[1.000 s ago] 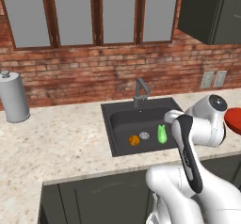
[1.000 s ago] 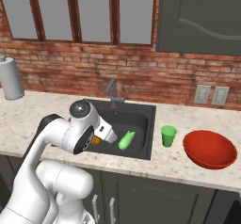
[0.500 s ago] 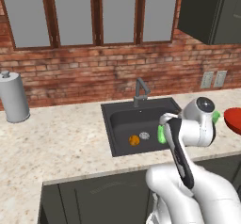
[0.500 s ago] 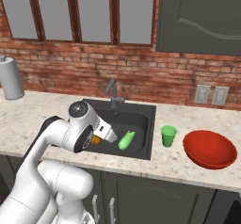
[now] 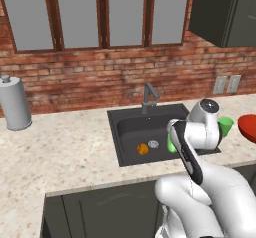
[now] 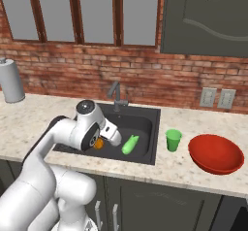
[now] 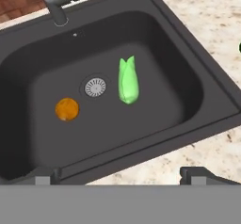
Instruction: Remove the corn and orange from the sink. Then move the bowl and cup from the counter to the sink for washing.
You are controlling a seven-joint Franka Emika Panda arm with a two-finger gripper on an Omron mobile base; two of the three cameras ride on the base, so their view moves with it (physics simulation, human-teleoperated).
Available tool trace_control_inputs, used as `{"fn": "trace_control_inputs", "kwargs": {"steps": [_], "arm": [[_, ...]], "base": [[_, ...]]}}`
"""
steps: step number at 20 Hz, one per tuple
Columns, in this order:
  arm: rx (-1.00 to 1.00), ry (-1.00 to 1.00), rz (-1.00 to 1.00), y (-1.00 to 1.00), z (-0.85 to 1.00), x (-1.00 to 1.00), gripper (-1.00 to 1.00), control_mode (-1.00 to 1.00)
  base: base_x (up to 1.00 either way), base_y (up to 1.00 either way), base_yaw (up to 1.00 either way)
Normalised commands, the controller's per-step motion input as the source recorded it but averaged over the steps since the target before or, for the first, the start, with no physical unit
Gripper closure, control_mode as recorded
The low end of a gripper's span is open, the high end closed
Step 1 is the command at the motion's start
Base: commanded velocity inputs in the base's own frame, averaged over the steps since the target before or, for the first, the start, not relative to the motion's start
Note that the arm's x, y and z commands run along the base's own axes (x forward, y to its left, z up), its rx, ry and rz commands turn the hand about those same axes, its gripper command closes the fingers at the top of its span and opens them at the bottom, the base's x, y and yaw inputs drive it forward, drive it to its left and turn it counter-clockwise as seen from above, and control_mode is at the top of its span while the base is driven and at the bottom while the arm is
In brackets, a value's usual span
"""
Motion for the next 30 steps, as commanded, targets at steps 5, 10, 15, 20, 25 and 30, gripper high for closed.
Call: {"fn": "trace_control_inputs", "kwargs": {"steps": [5, 10, 15, 20, 25, 30], "arm": [[-0.06, 0.00, 0.00, -0.05, -0.14, 0.10, -1.00, -1.00], [-0.01, 0.00, 0.00, -0.07, -0.16, 0.13, -1.00, -1.00], [0.00, 0.00, 0.00, -0.10, -0.16, 0.13, -1.00, -1.00], [0.00, -0.01, 0.00, -0.06, -0.19, 0.12, -1.00, -1.00], [0.00, 0.00, 0.00, -0.01, -0.19, 0.16, -1.00, -1.00], [0.00, 0.00, 0.00, 0.00, -0.19, 0.15, -1.00, -1.00]], "base": [[0.00, 0.00, 0.00], [0.00, 0.00, 0.00], [0.00, 0.00, 0.00], [0.00, 0.00, 0.00], [0.00, 0.00, 0.00], [0.00, 0.00, 0.00]]}}
